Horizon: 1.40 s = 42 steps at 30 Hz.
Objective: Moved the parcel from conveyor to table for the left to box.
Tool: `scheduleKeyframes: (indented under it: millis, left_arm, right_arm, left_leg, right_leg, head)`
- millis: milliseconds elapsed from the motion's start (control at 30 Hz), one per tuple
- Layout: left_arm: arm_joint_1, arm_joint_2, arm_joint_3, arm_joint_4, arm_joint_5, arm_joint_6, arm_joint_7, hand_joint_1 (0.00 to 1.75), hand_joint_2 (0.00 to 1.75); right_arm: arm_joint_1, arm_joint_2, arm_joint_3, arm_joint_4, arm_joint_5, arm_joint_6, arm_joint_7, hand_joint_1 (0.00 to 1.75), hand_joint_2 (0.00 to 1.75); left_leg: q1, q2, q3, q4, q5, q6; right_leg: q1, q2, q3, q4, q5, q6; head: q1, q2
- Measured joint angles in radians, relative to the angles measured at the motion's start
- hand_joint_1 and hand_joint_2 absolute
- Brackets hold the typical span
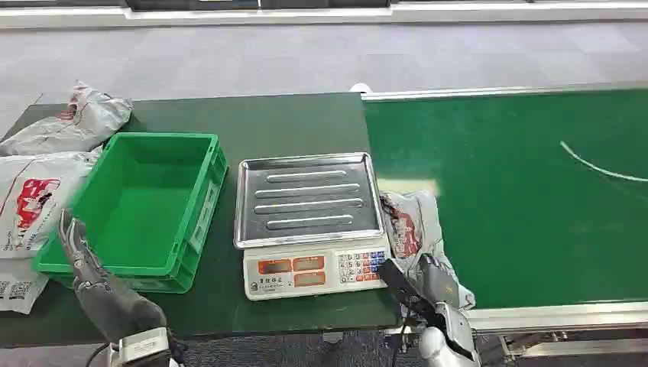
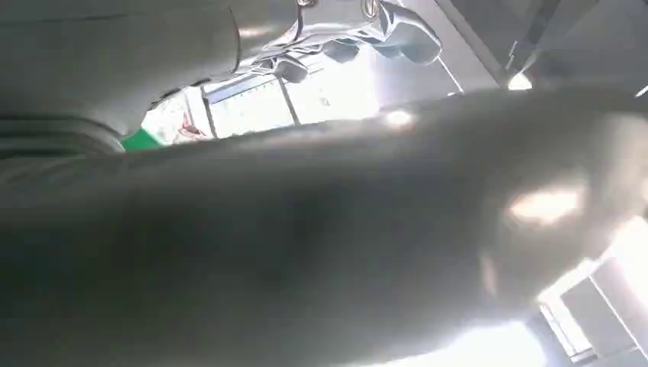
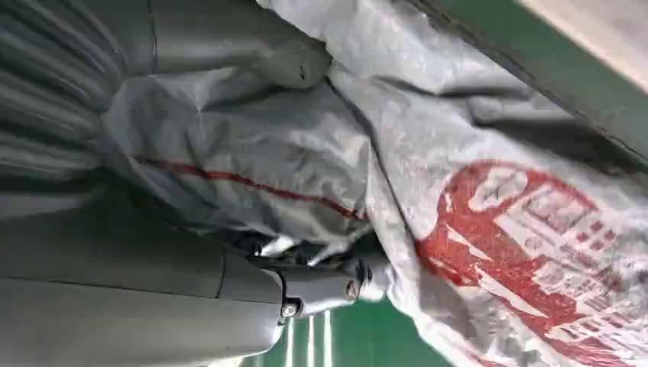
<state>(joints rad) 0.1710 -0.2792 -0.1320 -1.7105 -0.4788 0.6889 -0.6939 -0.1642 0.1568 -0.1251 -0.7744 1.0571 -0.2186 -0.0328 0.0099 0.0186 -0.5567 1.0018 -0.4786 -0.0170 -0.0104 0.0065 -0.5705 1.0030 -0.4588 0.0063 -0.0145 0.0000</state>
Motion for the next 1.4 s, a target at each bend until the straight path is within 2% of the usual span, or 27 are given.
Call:
scheduleKeyframes:
  millis: [1067, 1167, 1233, 1300, 1400]
  left_arm:
    - [0.023, 0.0, 0.001, -0.007, 0.05, 0.001, -0.008, 0.0, 0.0]
    - [0.025, 0.0, 0.001, -0.01, 0.05, 0.008, -0.008, 0.0, 0.0]
    - [0.033, -0.001, 0.003, -0.022, 0.048, 0.008, -0.009, 0.0, 0.0]
    - [0.049, -0.002, 0.005, -0.039, 0.065, 0.009, -0.008, 0.0, 0.0]
    - [0.086, -0.003, 0.012, -0.074, 0.074, 0.009, -0.008, 0.0, 0.0]
  right_arm:
    - [-0.015, -0.035, 0.1, 0.0, -0.03, -0.001, 0.016, 1.75, 1.75]
    - [-0.014, -0.045, 0.101, -0.002, -0.012, -0.037, 0.041, 1.75, 1.75]
    - [0.003, -0.048, 0.105, -0.031, 0.071, -0.157, 0.147, 1.75, 1.75]
    - [0.042, -0.071, 0.096, -0.128, 0.162, -0.195, 0.248, 1.75, 1.75]
    - [0.108, -0.095, 0.025, -0.387, 0.289, -0.223, 0.245, 1.75, 1.75]
  left_leg:
    - [0.0, -0.001, 0.001, 0.0, -0.001, 0.0]
    - [0.0, -0.001, 0.001, 0.0, -0.001, 0.0]
    - [0.0, -0.002, 0.001, 0.0, -0.001, 0.0]
    - [-0.001, -0.008, 0.005, 0.0, 0.002, 0.005]
    - [-0.003, -0.016, -0.006, 0.001, 0.007, 0.005]
  right_leg:
    - [0.0, -0.001, 0.002, 0.0, -0.002, 0.0]
    - [0.0, -0.001, 0.002, 0.0, -0.002, 0.0]
    - [-0.001, -0.002, 0.001, 0.0, -0.002, 0.0]
    - [-0.002, -0.007, 0.0, 0.0, -0.003, 0.004]
    - [-0.005, -0.015, -0.007, 0.001, 0.001, 0.006]
  head:
    - [0.0, 0.0]
    - [0.0, 0.0]
    - [0.0, 0.0]
    - [0.0, 0.0]
    - [0.0, 0.0]
